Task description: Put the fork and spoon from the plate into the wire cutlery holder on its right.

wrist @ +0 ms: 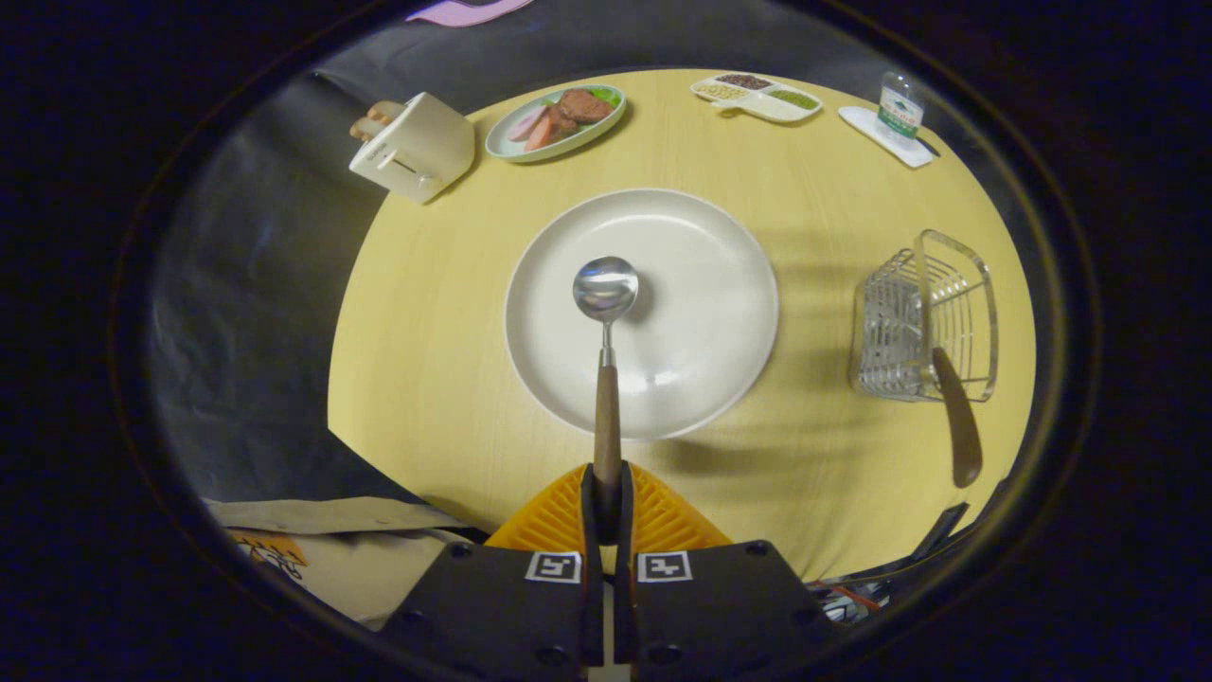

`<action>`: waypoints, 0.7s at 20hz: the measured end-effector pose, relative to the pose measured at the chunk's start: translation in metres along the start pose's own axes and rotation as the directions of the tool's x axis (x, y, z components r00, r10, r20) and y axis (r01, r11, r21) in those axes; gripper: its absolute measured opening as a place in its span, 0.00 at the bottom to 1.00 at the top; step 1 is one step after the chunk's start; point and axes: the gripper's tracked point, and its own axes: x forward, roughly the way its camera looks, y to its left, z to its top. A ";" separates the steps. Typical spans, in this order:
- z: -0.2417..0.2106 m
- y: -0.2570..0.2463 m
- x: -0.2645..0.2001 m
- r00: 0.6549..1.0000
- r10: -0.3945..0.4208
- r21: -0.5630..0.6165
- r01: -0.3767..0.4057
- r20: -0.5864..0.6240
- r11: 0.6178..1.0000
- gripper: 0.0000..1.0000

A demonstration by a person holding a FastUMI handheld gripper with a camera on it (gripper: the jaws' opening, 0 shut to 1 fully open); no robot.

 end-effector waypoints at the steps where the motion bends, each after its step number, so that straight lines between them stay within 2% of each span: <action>1: 0.001 -0.003 -0.005 1.000 -0.006 0.000 0.006 0.003 1.000 0.08; 14: 0.002 -0.044 -0.062 0.996 -0.074 0.030 0.072 0.057 0.997 0.08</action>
